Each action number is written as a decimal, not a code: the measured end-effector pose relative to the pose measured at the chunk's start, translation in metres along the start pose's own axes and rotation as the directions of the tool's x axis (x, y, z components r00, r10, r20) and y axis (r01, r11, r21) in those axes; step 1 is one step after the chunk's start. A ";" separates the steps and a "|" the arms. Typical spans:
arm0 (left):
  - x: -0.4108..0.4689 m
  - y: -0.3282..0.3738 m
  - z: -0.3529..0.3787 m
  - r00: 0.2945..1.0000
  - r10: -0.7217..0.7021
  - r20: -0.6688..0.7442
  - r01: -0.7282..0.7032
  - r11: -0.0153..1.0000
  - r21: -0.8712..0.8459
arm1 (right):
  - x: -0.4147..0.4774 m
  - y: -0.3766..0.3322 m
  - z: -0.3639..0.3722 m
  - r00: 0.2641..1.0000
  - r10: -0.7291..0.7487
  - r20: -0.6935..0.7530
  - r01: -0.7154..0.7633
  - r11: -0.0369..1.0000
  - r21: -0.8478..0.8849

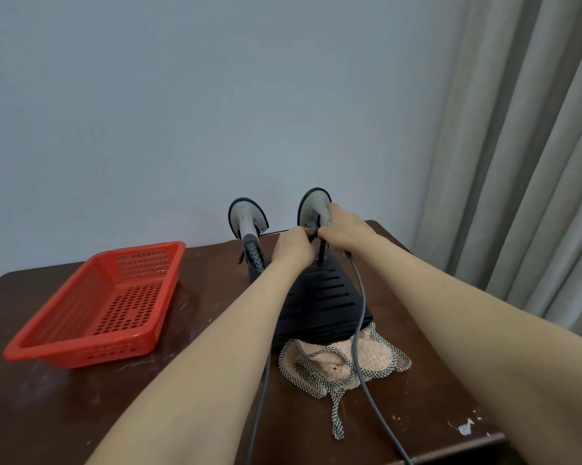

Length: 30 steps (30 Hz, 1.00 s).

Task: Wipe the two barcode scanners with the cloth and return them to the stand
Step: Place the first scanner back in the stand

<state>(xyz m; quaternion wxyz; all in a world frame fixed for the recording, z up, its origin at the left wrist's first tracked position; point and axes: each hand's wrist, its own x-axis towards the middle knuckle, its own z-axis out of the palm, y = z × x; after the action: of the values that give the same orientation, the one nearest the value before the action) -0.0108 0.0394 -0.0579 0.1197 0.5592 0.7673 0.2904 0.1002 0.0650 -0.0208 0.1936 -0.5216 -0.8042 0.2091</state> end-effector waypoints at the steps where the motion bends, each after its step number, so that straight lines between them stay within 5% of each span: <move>1: 0.001 -0.001 0.001 1.000 -0.007 -0.009 0.007 1.000 0.004 | -0.001 0.000 0.000 1.000 -0.006 0.003 0.005 1.000 0.007; 15: 0.007 -0.005 0.005 0.996 -0.009 -0.088 0.009 1.000 0.006 | -0.005 -0.001 0.003 0.999 -0.034 0.013 0.034 0.998 0.045; 30: -0.006 0.003 -0.008 1.000 -0.024 -0.003 0.024 1.000 -0.006 | -0.002 -0.003 0.006 1.000 -0.024 0.014 0.024 0.999 0.029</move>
<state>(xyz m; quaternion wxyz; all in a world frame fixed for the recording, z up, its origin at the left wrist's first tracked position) -0.0105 0.0316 -0.0511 0.1235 0.5490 0.7733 0.2920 0.0957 0.0610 -0.0239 0.1976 -0.5077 -0.8087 0.2221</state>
